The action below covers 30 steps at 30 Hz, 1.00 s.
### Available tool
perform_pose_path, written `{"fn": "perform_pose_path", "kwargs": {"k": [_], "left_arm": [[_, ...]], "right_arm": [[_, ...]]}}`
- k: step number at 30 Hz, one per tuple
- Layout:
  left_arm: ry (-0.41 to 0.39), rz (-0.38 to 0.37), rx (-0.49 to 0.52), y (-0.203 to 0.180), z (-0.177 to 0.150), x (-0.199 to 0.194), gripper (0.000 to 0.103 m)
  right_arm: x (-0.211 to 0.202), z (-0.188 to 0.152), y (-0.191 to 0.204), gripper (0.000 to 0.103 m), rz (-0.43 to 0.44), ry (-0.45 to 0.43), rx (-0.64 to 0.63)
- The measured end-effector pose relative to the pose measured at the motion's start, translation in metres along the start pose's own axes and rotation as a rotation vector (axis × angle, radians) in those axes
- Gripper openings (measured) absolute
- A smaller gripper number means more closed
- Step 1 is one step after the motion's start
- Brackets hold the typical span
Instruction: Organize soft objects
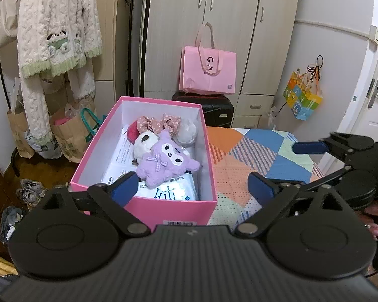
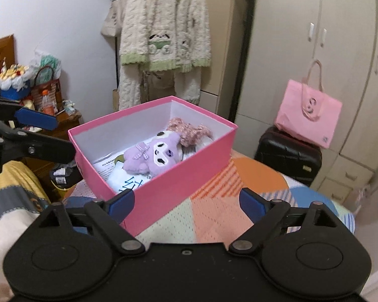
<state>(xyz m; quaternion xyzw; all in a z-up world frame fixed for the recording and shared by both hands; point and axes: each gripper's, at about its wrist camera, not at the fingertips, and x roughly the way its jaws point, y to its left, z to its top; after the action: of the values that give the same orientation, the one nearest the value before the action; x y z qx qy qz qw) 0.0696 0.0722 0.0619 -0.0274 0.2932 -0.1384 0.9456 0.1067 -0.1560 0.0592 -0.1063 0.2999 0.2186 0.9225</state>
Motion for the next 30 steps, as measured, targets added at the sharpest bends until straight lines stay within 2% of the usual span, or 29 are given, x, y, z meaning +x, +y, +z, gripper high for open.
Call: {"fn": "perform_pose_path", "kwargs": {"k": [2, 7, 10, 14, 19, 21, 24, 27, 30], "left_arm": [[-0.004, 0.002, 0.010, -0.004, -0.003, -0.002, 0.102], [0.045, 0.068, 0.017, -0.014, -0.010, 0.000, 0.103], [0.016, 0.137, 0.036, -0.022, -0.017, -0.004, 0.103], [-0.044, 0.190, 0.078, -0.029, -0.027, -0.016, 0.103], [-0.080, 0.176, 0.037, -0.030, -0.029, -0.025, 0.103], [-0.085, 0.203, 0.053, -0.034, -0.029, -0.024, 0.103], [-0.070, 0.237, 0.094, -0.042, -0.030, -0.017, 0.103], [-0.067, 0.253, 0.094, -0.047, -0.034, -0.014, 0.103], [-0.058, 0.234, 0.082, -0.048, -0.039, -0.012, 0.103]], "right_arm": [[-0.008, -0.006, -0.001, 0.096, -0.034, 0.003, 0.027], [-0.024, -0.017, 0.007, 0.099, -0.163, 0.059, 0.033], [-0.038, -0.027, 0.013, 0.099, -0.229, 0.021, 0.013], [-0.061, -0.039, 0.012, 0.099, -0.304, -0.046, 0.096], [-0.075, -0.046, 0.010, 0.099, -0.349, -0.090, 0.173], [-0.077, -0.048, 0.010, 0.099, -0.366, -0.089, 0.196], [-0.076, -0.052, 0.007, 0.099, -0.332, -0.079, 0.253], [-0.078, -0.060, 0.008, 0.099, -0.371, -0.075, 0.290], [-0.077, -0.068, 0.008, 0.099, -0.408, -0.058, 0.303]]}}
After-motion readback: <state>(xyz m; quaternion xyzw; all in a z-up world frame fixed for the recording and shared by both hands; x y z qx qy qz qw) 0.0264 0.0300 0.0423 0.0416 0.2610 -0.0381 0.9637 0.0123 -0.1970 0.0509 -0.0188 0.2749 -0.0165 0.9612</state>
